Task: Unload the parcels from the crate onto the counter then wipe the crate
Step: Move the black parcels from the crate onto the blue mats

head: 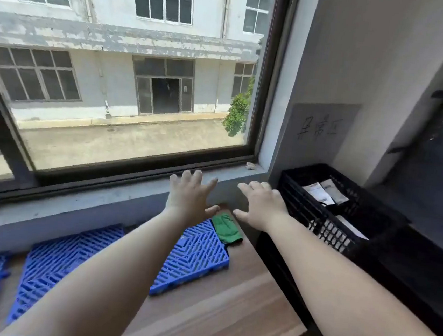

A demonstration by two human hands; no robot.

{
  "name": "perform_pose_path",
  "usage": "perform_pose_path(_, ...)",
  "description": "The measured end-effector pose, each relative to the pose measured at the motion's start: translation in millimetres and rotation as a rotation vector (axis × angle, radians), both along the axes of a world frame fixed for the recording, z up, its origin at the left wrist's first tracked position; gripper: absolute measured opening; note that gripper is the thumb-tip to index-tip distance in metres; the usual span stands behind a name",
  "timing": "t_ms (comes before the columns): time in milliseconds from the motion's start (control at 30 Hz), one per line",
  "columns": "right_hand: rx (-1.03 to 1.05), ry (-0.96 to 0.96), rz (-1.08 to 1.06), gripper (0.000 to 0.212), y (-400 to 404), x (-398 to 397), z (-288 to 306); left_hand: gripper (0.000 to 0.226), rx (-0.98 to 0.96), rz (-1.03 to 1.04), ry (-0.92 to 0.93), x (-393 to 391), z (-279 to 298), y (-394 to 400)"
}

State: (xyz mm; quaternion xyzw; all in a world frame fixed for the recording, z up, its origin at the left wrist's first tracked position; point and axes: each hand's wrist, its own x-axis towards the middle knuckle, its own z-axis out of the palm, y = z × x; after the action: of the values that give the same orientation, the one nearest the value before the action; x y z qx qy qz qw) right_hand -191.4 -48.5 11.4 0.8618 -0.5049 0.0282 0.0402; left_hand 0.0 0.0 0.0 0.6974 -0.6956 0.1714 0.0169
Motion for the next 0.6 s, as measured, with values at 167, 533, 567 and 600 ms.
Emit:
perform_pose_path(167, 0.043, -0.004, -0.189, 0.073, -14.5, -34.6, -31.7, 0.077, 0.038, -0.094, 0.034, -27.3, -36.4, -47.9)
perform_pose_path(533, 0.158, -0.012, -0.501, 0.080, -14.2, -159.5, -70.6, 0.071, 0.132, -0.339, 0.130, -152.9, -85.9, -110.5)
perform_pose_path(567, 0.160, -0.007, -0.513, 0.082, -14.2, -171.6, -74.0, 0.072, 0.145, -0.358, 0.133, -165.8, -88.0, -114.2)
perform_pose_path(600, 0.169, -0.008, -0.525, 0.084, -14.2, -183.6, -75.7, 0.073, 0.157, -0.378, 0.137, -179.0, -89.3, -117.6)
